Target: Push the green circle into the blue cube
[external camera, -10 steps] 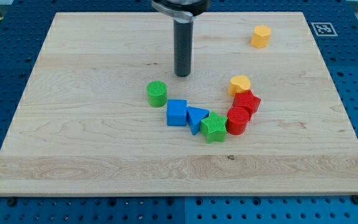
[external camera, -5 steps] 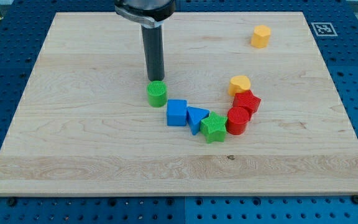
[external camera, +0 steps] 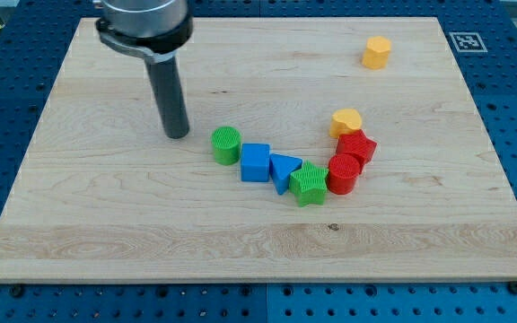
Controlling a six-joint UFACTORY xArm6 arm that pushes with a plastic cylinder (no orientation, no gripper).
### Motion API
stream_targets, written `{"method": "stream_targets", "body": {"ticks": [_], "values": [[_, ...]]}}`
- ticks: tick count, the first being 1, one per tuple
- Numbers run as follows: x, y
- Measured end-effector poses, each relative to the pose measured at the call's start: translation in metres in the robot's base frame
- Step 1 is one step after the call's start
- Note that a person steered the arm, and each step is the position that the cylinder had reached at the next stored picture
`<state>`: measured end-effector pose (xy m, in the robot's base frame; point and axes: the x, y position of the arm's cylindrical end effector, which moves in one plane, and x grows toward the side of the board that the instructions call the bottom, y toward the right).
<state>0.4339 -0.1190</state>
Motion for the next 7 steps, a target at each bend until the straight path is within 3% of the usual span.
{"method": "stream_targets", "body": {"ticks": [7], "values": [[-0.008,0.047]]}}
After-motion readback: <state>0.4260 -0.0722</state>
